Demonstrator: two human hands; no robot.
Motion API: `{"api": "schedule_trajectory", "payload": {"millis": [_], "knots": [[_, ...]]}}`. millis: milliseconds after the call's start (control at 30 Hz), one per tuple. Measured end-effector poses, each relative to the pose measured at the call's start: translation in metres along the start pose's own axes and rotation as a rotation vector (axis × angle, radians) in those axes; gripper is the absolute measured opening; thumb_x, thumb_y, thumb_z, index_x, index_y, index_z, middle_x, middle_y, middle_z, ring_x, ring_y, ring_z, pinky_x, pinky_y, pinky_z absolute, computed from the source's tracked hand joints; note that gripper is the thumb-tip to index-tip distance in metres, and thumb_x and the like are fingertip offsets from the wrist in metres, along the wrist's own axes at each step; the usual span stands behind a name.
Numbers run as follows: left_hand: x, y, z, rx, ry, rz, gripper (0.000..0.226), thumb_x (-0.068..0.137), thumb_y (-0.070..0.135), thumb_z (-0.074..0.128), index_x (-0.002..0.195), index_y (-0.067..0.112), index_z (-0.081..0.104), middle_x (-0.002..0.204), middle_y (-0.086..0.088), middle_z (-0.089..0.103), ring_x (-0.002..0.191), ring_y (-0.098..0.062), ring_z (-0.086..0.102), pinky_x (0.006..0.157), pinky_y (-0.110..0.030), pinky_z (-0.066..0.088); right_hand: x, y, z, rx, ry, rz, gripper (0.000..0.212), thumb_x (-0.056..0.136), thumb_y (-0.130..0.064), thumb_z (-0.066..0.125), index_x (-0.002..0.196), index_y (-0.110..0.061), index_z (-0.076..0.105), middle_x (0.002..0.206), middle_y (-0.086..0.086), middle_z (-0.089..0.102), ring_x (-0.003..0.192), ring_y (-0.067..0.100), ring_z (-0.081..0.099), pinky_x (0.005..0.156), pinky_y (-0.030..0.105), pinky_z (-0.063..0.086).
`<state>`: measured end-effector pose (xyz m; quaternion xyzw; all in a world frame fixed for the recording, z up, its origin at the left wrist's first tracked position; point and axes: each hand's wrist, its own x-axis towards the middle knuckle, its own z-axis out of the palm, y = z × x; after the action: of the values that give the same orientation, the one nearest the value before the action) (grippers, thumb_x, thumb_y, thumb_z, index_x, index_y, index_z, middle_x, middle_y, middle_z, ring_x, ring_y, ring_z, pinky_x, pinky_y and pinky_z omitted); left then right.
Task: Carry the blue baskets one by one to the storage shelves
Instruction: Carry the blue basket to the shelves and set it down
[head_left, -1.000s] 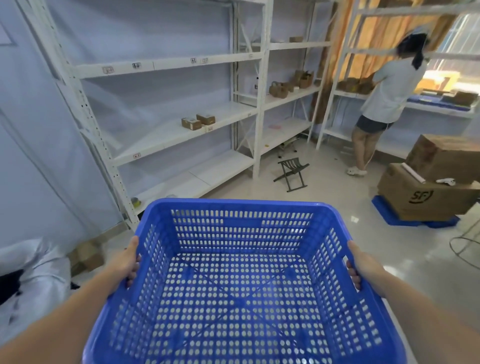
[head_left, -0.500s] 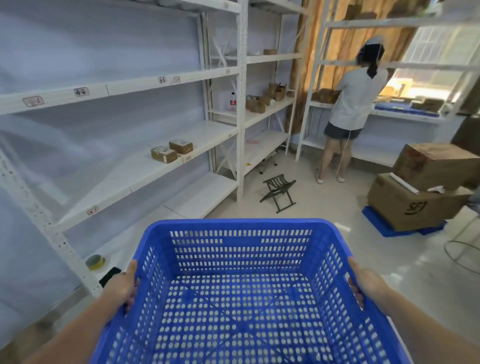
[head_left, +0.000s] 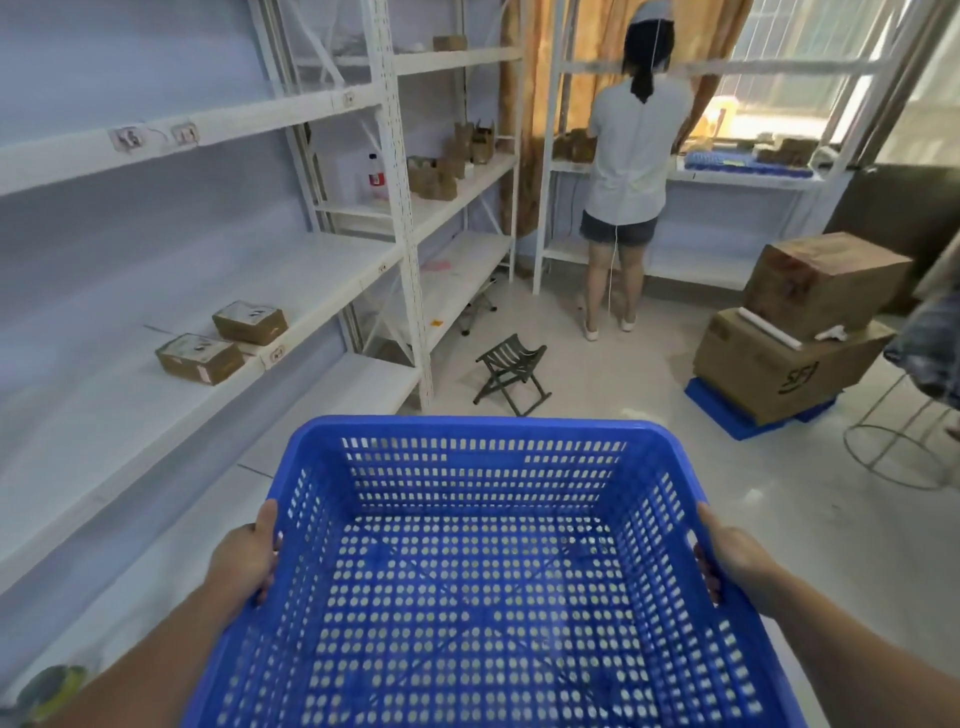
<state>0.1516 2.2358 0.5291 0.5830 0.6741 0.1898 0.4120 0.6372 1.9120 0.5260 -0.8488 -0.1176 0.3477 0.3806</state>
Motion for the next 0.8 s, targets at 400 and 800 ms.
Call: {"api": "schedule_trajectory", "payload": {"millis": [400,800], "knots": [[0.214,0.106,0.054,0.086,0.049,0.001,0.072,0.105,0.062,0.025,0.065,0.007,0.052,0.050,-0.014,0.056,0.045,-0.028,0.054,0.053,-0.034,0.045,0.192,-0.156,0.060,-0.025,0.023,0.070,0.081,0.097,-0.072,0.034,0.055,-0.004,0.050,0.053,0.022,0.053,0.045,0.030,0.051,0.055,0.038,0.047],[0.465,0.238,0.111,0.150,-0.110,0.050,0.072,0.103,0.065,0.021,0.074,0.009,0.056,0.058,-0.014,0.057,0.048,-0.027,0.056,0.051,-0.030,0.045,0.353,-0.267,0.140,0.027,0.259,0.195,0.085,0.096,-0.071,0.037,0.061,0.003,0.058,0.063,0.024,0.064,0.056,0.035,0.060,0.063,0.044,0.051]]}}
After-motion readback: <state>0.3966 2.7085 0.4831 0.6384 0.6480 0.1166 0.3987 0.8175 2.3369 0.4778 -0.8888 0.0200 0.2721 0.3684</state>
